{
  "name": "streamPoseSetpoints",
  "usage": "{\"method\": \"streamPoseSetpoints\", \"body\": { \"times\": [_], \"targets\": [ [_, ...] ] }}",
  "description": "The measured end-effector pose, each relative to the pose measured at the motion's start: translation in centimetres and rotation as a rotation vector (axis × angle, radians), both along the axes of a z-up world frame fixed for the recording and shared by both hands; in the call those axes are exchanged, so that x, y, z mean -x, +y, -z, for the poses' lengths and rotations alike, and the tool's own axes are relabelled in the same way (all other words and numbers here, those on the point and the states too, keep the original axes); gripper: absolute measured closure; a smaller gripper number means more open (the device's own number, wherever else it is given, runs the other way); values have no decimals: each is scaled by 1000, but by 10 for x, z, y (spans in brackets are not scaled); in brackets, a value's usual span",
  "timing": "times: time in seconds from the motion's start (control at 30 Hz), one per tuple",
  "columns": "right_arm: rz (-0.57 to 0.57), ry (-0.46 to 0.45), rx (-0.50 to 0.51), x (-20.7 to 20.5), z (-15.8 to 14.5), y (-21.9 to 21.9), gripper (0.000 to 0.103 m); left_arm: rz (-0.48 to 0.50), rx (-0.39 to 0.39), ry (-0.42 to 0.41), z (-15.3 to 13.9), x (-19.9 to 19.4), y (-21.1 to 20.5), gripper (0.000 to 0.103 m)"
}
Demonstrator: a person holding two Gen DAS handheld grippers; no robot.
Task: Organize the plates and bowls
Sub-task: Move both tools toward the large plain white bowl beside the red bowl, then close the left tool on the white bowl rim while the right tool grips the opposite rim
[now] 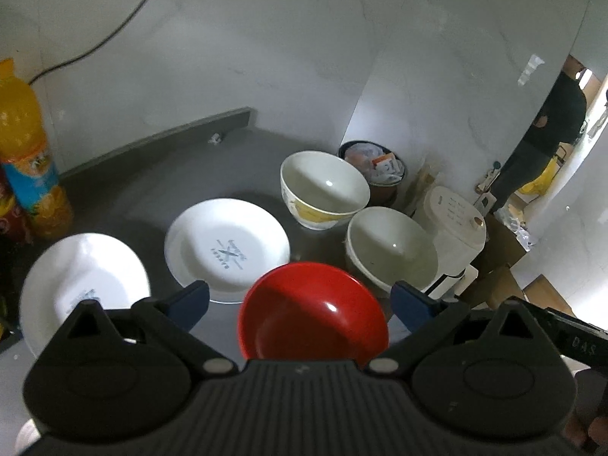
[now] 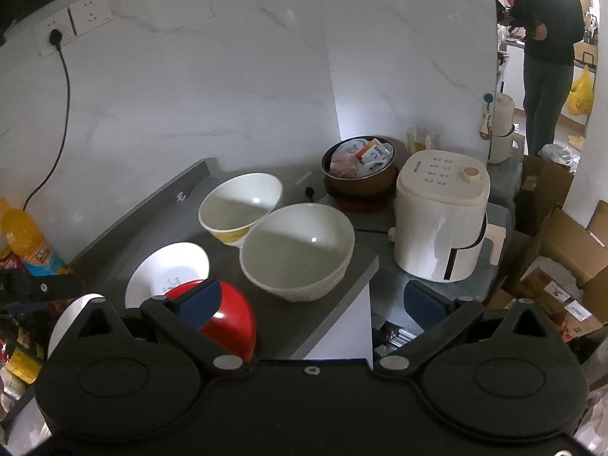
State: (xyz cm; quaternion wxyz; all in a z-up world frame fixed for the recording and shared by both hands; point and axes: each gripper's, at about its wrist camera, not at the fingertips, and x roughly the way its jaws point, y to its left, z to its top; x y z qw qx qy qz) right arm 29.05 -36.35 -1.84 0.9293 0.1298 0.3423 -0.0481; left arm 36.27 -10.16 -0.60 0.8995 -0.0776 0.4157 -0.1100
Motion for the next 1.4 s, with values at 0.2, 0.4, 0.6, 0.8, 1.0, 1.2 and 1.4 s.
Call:
{"method": "streamPoseSetpoints", "body": {
  "times": [0.2, 0.4, 0.6, 0.8, 1.0, 1.2, 1.4],
  "targets": [
    [-22, 33, 9, -30, 9, -16, 16, -29, 29, 15, 11, -26, -21, 3],
    [-41, 60, -14, -58, 25, -36, 19, -35, 29, 33, 21, -51, -45, 7],
    [-50, 106, -57, -88, 45, -51, 29, -39, 35, 64, 37, -75, -65, 15],
    [-73, 138, -66, -115, 64, -53, 35, -32, 39, 85, 51, -99, -82, 24],
    [-64, 208, -76, -137, 86, -56, 45, -28, 28, 148, 77, -125, -96, 40],
    [-72, 265, -92, -153, 103, -58, 58, -22, 35, 206, 99, -142, -106, 53],
    [-72, 300, -135, -163, 116, -60, 68, -24, 37, 271, 120, -155, -112, 74]
  ]
}}
